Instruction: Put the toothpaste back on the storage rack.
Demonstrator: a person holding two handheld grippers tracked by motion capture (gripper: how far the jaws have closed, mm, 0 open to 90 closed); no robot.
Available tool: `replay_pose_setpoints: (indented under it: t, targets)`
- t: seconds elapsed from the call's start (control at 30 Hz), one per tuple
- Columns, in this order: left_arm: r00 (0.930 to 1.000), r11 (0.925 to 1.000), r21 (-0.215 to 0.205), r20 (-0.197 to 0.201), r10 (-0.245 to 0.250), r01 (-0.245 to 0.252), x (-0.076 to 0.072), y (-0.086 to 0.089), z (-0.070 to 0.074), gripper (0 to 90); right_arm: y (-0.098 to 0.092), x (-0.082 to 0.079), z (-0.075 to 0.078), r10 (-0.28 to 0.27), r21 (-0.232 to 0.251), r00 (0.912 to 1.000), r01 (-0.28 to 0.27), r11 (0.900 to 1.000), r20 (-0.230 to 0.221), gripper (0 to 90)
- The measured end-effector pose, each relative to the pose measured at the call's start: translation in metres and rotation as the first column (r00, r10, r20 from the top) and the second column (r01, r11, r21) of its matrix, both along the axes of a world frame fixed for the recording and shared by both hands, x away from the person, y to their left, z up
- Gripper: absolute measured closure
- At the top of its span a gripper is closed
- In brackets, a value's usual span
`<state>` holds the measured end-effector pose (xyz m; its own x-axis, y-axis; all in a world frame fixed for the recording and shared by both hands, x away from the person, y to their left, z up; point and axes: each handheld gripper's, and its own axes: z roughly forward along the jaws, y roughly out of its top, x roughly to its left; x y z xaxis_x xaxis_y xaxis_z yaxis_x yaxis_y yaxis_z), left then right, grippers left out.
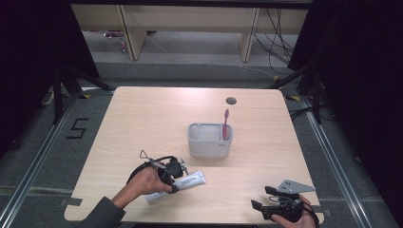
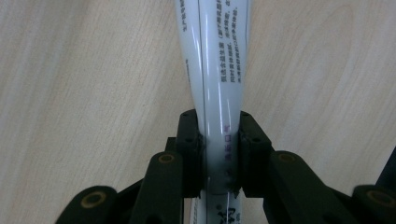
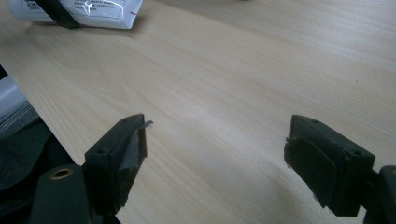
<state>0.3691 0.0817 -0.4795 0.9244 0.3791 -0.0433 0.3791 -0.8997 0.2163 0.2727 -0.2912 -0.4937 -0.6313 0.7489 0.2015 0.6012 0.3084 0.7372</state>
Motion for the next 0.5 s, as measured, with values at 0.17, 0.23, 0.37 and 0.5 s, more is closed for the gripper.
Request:
replay_pose_setpoints:
  t: [0.17,0.23,0.37,0.5]
  targets:
    - [0.9999,0.9998,0.015,0.006,-0.009,0.008,-0.0013,-0.0019,0.0003,74.3,0.0005,-0.0014,0.0006,-0.015,0.002,0.9996,0.015,1.000,-0.025,21.2]
    - [0.9999,0.9996,0.023,0.004,-0.015,0.015,-0.0008,-0.0026,0.0005,74.4,-0.0010,0.0005,-0.0003,0.001,-0.010,1.0000,-0.001,1.000,0.007,21.2]
    - [0.9998,0.9994,0.030,0.001,-0.019,0.019,-0.0005,-0.0037,0.0006,74.6,-0.0014,0.0005,-0.0002,-0.002,-0.007,0.9999,0.002,1.000,0.011,21.5]
    - [0.9998,0.9994,0.032,-0.012,-0.014,0.014,0.0016,-0.0042,0.0006,74.7,-0.0017,0.0005,-0.0003,-0.004,-0.008,0.9999,0.004,1.000,0.010,21.5]
